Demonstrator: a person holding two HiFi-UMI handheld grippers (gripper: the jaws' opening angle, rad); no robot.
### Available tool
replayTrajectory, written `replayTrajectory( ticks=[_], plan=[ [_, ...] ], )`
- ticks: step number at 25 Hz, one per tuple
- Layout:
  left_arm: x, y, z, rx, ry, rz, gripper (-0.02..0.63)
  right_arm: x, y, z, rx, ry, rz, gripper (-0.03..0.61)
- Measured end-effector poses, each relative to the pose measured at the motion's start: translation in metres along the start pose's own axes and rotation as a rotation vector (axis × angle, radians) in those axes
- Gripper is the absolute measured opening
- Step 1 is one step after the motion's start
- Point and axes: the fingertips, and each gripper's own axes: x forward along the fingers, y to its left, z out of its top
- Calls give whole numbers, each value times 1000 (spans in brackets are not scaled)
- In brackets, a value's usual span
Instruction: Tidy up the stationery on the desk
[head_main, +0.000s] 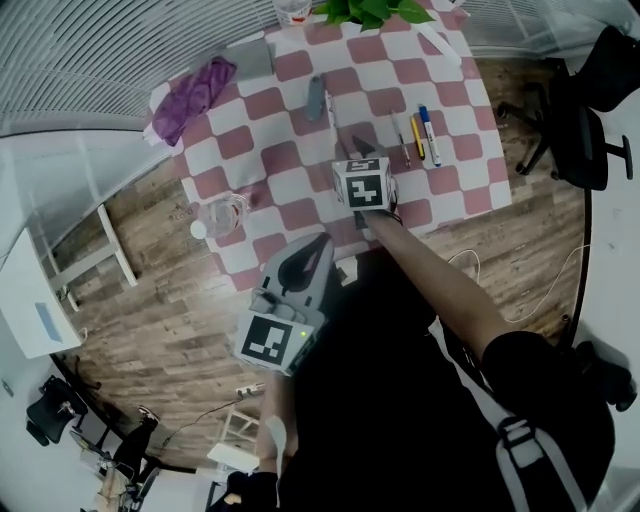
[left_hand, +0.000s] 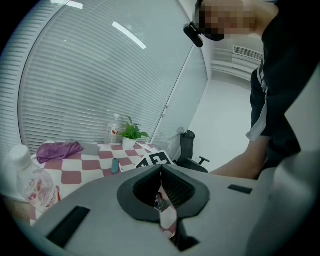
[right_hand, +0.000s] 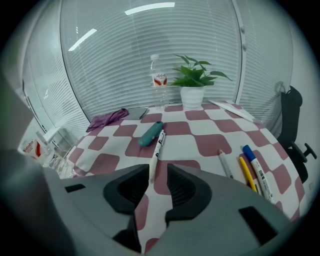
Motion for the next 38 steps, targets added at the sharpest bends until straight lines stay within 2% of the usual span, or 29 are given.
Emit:
replayTrajectory(
  ticks=[9, 12, 16, 28, 38],
  plan=[
    [-21, 24, -4, -14, 21, 39, 34, 28, 19, -11, -29, 45, -26, 127],
    [-23, 28, -3, -14, 20, 51, 34, 32, 17, -12, -20, 46, -47, 80],
    [-20, 26, -3, -12, 22, 52, 34, 31, 12, -12, -3, 45, -54, 71],
    [13, -3, 2, 11, 23, 11, 34, 1, -47, -38, 23, 76, -74, 69],
    [41, -36, 2, 47, 34, -38, 34, -22, -84, -62, 1, 90, -67, 69]
  ],
)
